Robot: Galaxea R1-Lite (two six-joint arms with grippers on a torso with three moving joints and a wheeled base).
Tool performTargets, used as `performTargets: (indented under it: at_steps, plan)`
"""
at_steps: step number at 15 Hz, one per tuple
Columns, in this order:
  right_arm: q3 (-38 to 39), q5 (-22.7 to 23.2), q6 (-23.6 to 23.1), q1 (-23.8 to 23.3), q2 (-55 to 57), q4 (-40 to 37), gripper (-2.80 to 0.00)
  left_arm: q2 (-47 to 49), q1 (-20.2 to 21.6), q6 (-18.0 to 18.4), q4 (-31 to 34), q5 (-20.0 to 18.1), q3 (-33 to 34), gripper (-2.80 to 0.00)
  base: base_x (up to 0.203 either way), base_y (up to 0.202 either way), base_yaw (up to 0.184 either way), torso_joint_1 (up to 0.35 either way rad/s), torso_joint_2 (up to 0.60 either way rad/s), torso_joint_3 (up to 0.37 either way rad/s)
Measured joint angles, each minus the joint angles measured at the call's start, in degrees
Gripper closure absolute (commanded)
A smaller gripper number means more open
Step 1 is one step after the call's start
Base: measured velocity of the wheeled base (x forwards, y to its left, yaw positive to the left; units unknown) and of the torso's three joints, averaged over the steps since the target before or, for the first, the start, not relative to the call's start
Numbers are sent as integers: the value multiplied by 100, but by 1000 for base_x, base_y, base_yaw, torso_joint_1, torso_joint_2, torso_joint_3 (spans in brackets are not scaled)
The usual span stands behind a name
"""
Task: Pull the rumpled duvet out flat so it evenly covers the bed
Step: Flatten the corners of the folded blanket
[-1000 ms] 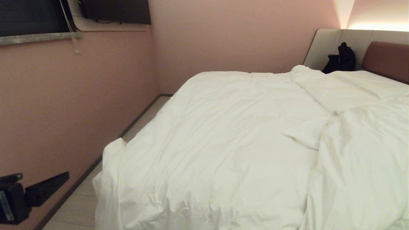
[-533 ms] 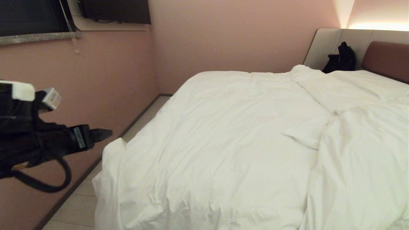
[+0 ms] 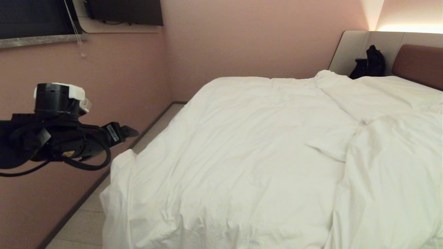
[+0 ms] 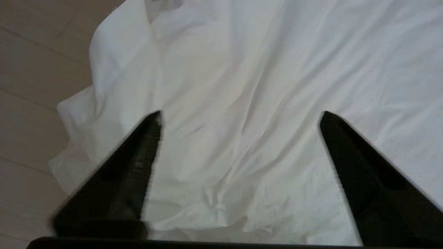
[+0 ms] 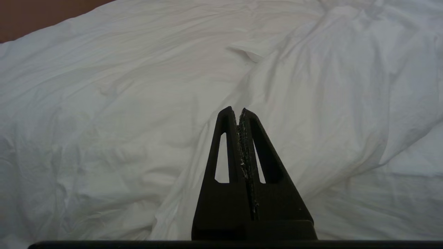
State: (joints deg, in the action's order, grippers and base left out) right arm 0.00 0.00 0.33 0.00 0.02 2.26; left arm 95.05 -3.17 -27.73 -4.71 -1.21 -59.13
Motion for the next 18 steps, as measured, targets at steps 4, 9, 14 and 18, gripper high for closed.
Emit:
performTargets:
  at_steps: [4, 9, 14, 18]
  plan:
    - [0, 0, 0, 0, 0, 0, 0, 140, 291, -65, 10, -375, -211, 0, 0, 0, 0, 0, 0, 0]
    - [0, 0, 0, 0, 0, 0, 0, 438, 1511, 87, 18, -2124, -413, 0, 0, 0, 0, 0, 0, 0]
    - [0, 0, 0, 0, 0, 0, 0, 777, 2454, 1325, -28, -3192, -315, 0, 0, 0, 0, 0, 0, 0]
    - [0, 0, 1, 0, 0, 0, 0, 1246, 3046, 2270, 33, -4184, -260, 0, 0, 0, 0, 0, 0, 0]
